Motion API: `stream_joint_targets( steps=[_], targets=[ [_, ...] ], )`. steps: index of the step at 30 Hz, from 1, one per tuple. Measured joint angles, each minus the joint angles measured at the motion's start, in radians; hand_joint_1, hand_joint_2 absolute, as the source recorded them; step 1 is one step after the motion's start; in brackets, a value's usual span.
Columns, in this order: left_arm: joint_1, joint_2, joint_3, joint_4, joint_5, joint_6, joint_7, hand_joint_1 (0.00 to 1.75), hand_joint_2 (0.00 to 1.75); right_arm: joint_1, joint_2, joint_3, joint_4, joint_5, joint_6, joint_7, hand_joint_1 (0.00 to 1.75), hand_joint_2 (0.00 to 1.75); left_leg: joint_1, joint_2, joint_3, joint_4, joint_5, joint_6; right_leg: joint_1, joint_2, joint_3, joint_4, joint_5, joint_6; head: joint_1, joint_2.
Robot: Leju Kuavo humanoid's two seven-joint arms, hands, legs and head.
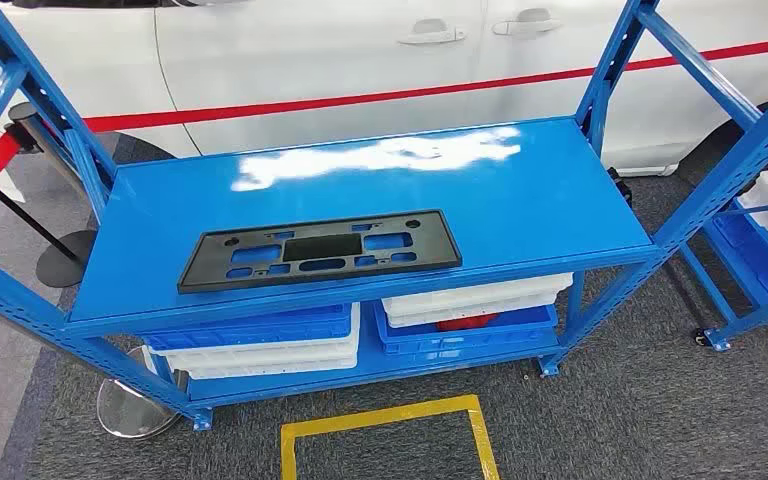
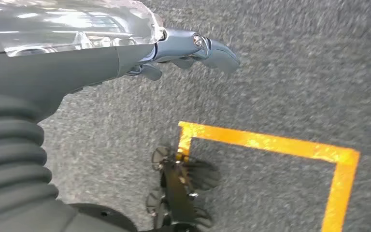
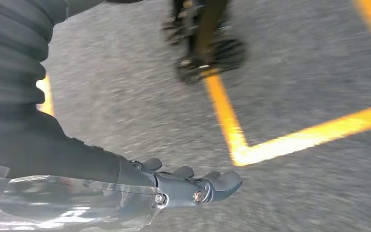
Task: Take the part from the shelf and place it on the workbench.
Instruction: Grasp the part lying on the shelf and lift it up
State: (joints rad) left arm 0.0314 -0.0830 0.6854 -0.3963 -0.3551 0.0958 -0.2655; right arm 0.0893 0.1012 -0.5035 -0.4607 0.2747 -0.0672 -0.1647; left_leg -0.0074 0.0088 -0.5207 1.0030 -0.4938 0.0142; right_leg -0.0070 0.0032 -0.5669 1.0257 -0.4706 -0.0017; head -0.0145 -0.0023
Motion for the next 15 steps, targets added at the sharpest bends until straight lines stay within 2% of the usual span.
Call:
stream_joint_targets(
  steps=[4, 15],
  targets=[
    [-0.005, -0.006, 0.044, 0.002, -0.031, 0.003, -0.024, 0.0, 0.0, 0.005, 0.015, -0.017, -0.081, -0.013, 0.013, -0.036, 0.0, 1.75, 0.0, 0.0, 0.0, 0.0, 0.0, 0.0, 0.0, 0.0, 0.0, 0.0, 0.0, 0.0, 0.0, 0.0],
    [-0.02, -0.03, 0.168, 0.004, -0.131, 0.018, -0.088, 0.0, 0.0, 0.061, 0.063, -0.03, -0.453, -0.094, 0.032, -0.143, 0.0, 1.75, 0.0, 0.0, 0.0, 0.0, 0.0, 0.0, 0.0, 0.0, 0.0, 0.0, 0.0, 0.0, 0.0, 0.0]
  ],
)
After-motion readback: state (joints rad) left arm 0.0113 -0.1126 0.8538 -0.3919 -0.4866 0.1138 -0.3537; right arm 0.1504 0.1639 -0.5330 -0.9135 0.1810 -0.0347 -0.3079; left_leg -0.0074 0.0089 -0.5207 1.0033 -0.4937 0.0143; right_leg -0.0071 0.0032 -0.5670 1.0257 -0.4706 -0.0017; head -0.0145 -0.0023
